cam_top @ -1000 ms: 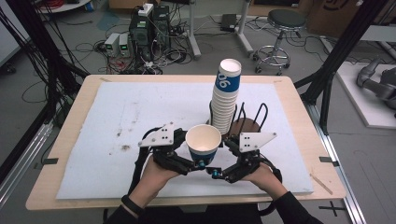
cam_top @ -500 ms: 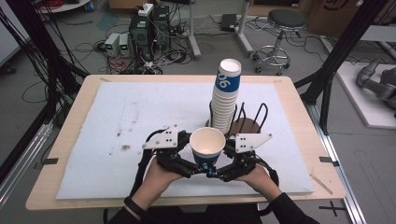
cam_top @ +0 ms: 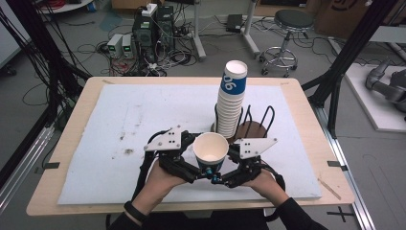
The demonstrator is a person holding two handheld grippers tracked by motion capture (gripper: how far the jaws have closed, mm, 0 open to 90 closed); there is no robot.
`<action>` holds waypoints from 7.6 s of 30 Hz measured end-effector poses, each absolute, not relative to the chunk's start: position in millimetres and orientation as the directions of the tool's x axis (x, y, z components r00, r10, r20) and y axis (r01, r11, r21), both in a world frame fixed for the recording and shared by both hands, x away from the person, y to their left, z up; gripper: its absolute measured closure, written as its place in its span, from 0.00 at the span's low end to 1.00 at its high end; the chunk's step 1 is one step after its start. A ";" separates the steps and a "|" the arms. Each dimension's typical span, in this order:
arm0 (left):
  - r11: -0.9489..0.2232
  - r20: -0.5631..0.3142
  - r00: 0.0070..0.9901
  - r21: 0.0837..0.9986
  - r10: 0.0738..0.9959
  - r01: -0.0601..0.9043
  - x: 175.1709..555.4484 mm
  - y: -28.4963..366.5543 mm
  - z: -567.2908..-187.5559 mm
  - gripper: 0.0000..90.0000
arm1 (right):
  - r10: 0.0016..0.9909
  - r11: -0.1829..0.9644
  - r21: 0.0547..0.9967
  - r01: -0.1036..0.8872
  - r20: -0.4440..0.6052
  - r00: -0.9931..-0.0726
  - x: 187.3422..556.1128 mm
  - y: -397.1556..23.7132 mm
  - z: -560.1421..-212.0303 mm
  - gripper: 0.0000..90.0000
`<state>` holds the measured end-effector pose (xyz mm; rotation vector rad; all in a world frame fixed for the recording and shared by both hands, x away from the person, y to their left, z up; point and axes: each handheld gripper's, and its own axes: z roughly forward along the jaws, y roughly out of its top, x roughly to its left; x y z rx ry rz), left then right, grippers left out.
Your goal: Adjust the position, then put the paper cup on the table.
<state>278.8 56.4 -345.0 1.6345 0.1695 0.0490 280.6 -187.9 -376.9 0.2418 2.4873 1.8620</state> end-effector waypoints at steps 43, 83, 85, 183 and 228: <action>-0.053 -0.070 0.989 0.996 0.127 0.077 275.5 55.0 -340.3 0.19 | 0.125 0.177 0.978 0.108 0.087 -0.988 277.4 -186.8 -372.9 0.30; -0.086 -0.016 0.972 0.996 0.236 0.037 281.8 84.9 -347.2 0.24 | 0.280 0.207 0.975 0.082 0.021 -0.960 285.5 -222.2 -367.1 0.23; -0.091 -0.009 0.969 0.995 0.248 0.033 282.8 88.9 -347.8 0.24 | 0.298 0.202 0.975 0.088 0.025 -0.954 286.5 -227.3 -367.0 0.23; -0.022 -0.030 0.610 0.997 0.792 0.077 368.2 210.2 -388.0 0.22 | 0.613 0.168 0.973 0.160 0.024 -0.790 301.0 -292.9 -380.6 0.23; 0.001 -0.116 0.491 0.974 0.864 0.228 419.3 219.0 -445.9 0.23 | 0.617 0.168 0.971 0.168 0.029 -0.786 302.5 -295.2 -384.2 0.23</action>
